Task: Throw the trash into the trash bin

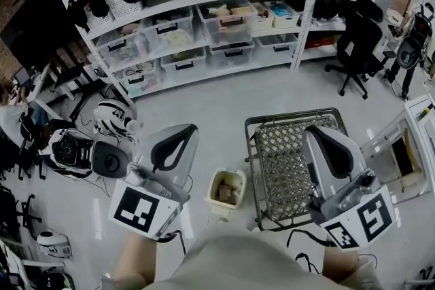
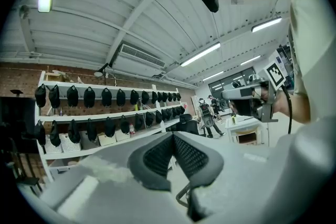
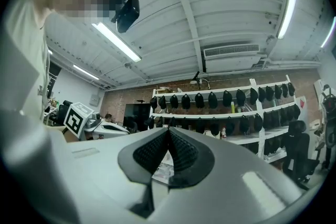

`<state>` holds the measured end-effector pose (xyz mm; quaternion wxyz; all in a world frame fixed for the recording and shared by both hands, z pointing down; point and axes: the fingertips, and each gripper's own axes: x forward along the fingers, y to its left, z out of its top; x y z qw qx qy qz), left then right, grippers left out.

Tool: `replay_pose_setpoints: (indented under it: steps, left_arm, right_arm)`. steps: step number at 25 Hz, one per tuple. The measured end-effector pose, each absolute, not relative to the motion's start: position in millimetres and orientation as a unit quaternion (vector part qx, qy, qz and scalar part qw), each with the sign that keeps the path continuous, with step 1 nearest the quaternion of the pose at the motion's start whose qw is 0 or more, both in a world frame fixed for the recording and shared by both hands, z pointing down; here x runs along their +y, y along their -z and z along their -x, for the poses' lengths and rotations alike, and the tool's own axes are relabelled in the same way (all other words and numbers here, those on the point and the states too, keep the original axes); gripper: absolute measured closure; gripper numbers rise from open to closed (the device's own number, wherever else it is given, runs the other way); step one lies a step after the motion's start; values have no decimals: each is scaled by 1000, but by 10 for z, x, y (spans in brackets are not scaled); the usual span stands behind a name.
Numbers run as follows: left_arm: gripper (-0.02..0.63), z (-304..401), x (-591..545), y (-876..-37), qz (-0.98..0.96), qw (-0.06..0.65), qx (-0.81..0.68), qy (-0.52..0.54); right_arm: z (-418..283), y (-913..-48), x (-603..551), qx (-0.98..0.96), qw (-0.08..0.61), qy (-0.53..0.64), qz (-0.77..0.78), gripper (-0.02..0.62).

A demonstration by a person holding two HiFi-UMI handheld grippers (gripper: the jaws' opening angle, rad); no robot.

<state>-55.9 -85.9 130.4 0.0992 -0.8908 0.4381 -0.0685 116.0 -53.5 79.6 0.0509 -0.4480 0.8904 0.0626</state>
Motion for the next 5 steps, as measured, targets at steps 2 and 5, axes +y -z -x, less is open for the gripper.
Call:
replay_pose_setpoints:
  steps: [2,5]
  left_arm:
    - [604,584,-864,-1298,891,99,438,68]
    - [604,616,-876,-1292,891,98,439,67]
  right_arm:
    - [-1157,-768,-538,889,49,-68,450,592]
    - [-1151,-730,-540,888,48,-72,451,591]
